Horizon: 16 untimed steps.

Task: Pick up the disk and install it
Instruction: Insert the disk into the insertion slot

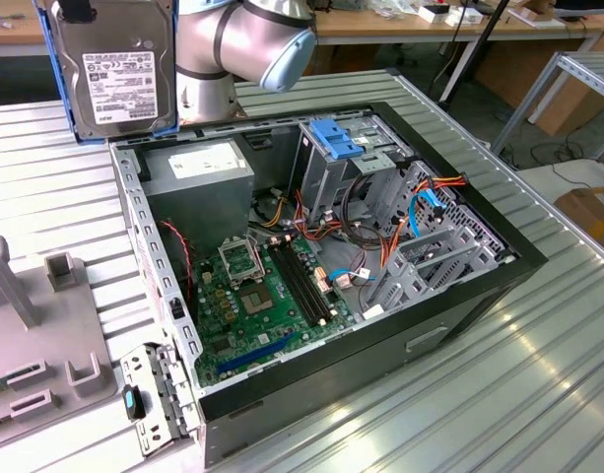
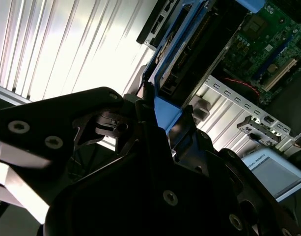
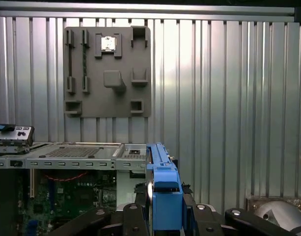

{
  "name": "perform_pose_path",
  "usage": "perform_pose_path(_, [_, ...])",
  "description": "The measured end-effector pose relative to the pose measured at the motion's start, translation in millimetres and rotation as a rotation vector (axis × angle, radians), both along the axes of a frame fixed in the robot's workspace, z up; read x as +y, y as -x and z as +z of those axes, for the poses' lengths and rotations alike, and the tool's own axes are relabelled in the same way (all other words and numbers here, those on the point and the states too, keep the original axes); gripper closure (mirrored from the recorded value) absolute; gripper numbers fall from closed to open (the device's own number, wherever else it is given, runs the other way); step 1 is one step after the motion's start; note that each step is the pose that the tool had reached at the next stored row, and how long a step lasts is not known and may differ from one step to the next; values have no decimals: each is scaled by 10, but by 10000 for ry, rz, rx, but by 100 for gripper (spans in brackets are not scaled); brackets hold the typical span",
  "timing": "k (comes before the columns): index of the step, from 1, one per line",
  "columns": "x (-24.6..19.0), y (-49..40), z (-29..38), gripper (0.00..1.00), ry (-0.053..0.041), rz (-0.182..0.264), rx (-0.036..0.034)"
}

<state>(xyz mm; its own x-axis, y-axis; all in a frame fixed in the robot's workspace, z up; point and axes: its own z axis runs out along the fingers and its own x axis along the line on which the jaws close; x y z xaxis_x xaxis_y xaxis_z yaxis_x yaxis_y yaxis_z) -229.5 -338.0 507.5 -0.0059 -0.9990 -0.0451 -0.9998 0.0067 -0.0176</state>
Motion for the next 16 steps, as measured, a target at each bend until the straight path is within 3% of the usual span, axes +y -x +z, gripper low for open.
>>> perform_pose_path(4, [17,-229,0,63,0,1,0])
perform_pose_path(8, [25,-358,0,63,0,1,0])
perform_pose_path(10, [30,-499,1,63,1,0,1])
perform_pose_path(11, [32,-637,0,63,0,-1,0])
perform_pose_path(16, [29,-750,1,63,1,0,1])
